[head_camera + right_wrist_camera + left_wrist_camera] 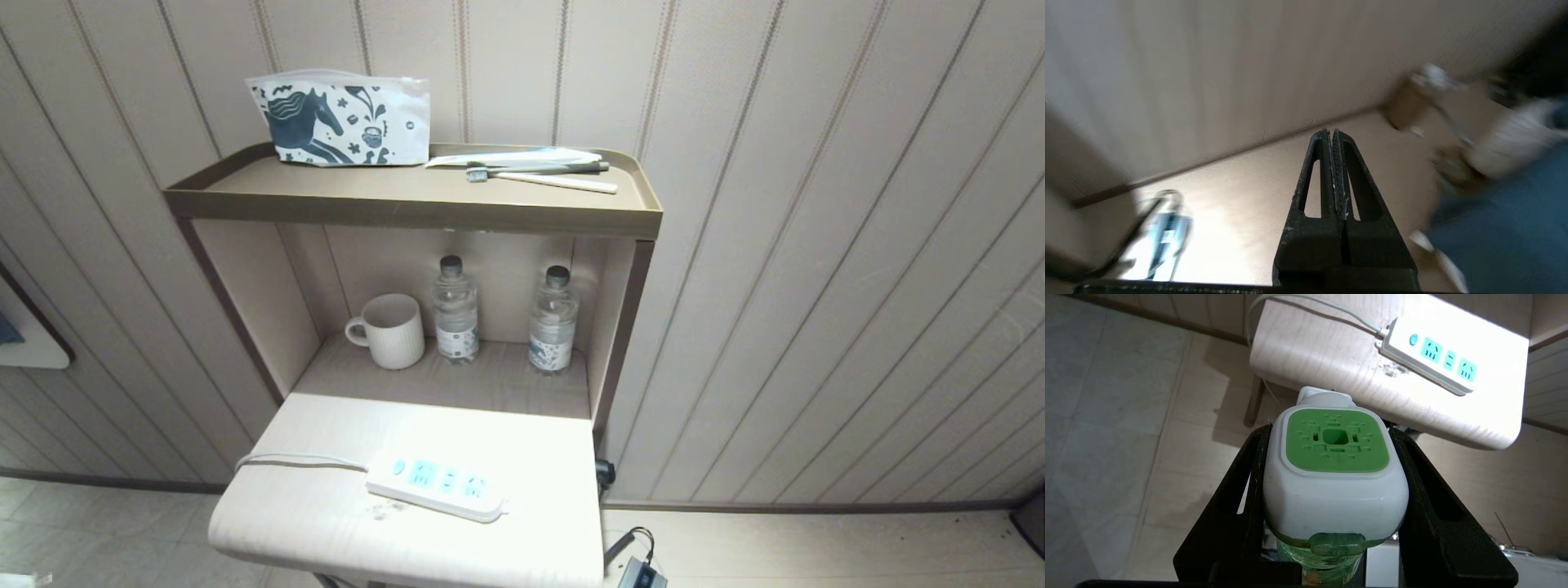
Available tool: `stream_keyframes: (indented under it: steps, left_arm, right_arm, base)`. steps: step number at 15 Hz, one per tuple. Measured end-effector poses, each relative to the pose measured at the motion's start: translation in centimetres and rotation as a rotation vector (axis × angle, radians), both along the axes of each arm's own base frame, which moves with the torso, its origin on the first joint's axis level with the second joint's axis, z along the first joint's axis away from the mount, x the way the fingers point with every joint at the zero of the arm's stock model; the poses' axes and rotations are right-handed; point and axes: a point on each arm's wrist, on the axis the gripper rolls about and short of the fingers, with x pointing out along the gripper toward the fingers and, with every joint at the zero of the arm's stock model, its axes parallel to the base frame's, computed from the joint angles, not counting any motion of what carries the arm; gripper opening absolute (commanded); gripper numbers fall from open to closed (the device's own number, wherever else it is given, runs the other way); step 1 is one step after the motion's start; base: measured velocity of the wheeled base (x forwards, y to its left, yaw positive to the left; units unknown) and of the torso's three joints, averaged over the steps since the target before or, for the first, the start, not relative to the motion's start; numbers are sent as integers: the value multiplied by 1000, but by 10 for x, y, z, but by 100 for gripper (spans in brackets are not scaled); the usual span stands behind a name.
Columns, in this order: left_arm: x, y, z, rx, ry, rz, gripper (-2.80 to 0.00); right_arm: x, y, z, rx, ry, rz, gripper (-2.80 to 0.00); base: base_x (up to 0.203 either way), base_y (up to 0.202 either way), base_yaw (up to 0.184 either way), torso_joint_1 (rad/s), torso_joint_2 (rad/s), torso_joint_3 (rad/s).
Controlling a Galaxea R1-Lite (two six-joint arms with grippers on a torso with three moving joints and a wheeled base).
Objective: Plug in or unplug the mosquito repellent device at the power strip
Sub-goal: Place the mosquito repellent liquid on the table
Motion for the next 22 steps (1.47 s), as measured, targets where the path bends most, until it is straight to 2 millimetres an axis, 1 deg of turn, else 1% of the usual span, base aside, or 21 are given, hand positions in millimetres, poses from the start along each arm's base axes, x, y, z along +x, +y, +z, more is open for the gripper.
stream_keyframes:
  steps: [4, 7, 9, 12, 15, 20, 22]
  left_arm:
    - [0, 0, -4, 17, -5, -11, -280]
    - [-1, 0, -4, 25, -15, -7, -280]
    - [-2, 1, -4, 25, -30, -9, -280]
    - [-2, 1, -3, 33, -46, -19, -280]
    - [2, 0, 2, 53, -97, -35, -280]
    - [5, -1, 3, 58, -96, -33, -280]
    - [7, -1, 5, 97, -120, -55, -280]
  right_arm:
    - [6, 9, -11, 26, -26, 411, -280]
    - [5, 11, -17, 44, 9, 562, -280]
    - [1, 11, -22, 44, 20, 647, -280]
    - [-7, 11, -28, 42, -13, 640, -280]
    - [-14, 10, -34, 101, -80, 600, -280]
    - [-18, 10, -36, 98, -118, 600, -280]
    - [-18, 10, -36, 97, -121, 600, -280]
  base:
    - [0, 0, 0, 0, 0, 0]
    - [0, 0, 0, 0, 0, 0]
    - [0, 0, 0, 0, 0, 0]
    - [0, 0, 0, 0, 0, 0]
    - [0, 0, 0, 0, 0, 0]
    - [0, 0, 0, 0, 0, 0]
    - [0, 0, 0, 0, 0, 0]
